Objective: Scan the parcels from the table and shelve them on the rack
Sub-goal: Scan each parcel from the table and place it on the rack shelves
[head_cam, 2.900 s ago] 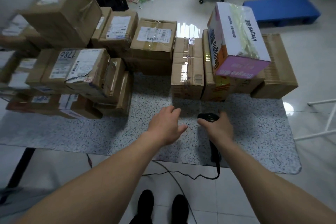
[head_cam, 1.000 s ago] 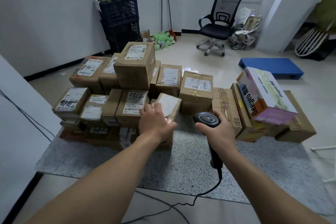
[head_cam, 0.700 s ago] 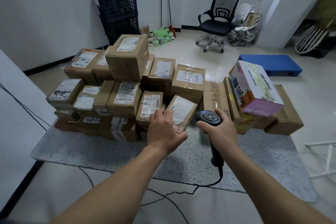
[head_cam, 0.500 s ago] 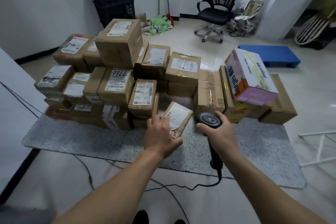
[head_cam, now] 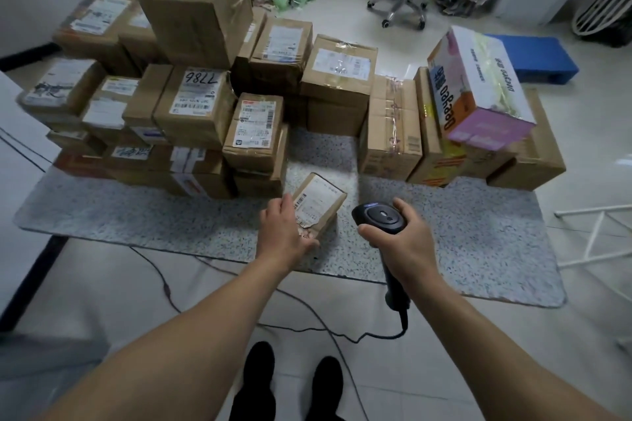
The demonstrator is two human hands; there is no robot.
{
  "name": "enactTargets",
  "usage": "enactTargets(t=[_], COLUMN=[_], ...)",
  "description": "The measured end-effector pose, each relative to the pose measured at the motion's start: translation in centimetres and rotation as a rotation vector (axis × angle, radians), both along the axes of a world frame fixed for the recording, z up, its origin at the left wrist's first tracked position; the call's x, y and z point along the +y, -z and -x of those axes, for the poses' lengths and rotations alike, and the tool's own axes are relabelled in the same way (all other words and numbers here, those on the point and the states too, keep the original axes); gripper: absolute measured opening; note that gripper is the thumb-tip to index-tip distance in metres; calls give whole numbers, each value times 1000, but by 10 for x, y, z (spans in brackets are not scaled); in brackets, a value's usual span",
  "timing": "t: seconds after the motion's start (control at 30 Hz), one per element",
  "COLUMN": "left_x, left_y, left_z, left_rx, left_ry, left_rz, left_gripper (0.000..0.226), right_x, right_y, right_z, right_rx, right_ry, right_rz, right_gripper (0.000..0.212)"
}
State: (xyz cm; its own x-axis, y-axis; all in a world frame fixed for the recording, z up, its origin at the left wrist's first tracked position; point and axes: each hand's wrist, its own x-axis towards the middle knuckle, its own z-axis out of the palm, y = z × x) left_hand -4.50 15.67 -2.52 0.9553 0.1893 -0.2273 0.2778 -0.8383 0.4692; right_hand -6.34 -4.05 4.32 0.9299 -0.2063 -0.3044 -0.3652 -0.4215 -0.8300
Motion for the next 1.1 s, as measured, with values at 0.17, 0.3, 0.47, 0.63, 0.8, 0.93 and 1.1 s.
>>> enactTargets(t=[0.17,0.3,0.47,0.63,0.8,0.93,1.1], left_x=[-1,-15,-25,-27,-22,-16,-9], left_y=[-3,-6,1,-4,-10,-19,-44], left_z=[-2,2,8,-3,-13,-19,-32], left_rx=[-11,-10,141,246,303,276,253], left_ry=[0,79,123,121,147,143,109], left_rz=[-7,-58,57,92,101,165,330], left_gripper=[83,66,60,56,67,77,80], right_x=[1,-5,-15,-22,-28,-34,-33], right_y=[0,2,3,2,-2,-3,-10], right_z=[6,9,15,19,21,23,24], right_rx=[-13,-13,-29,-30,-34,-14,-5], right_ry=[-4,4,29,28,-2,-71,-141], right_rz=[-12,-28,-37,-38,-39,-40,-54], right_gripper=[106,98,104,101,104,88,92])
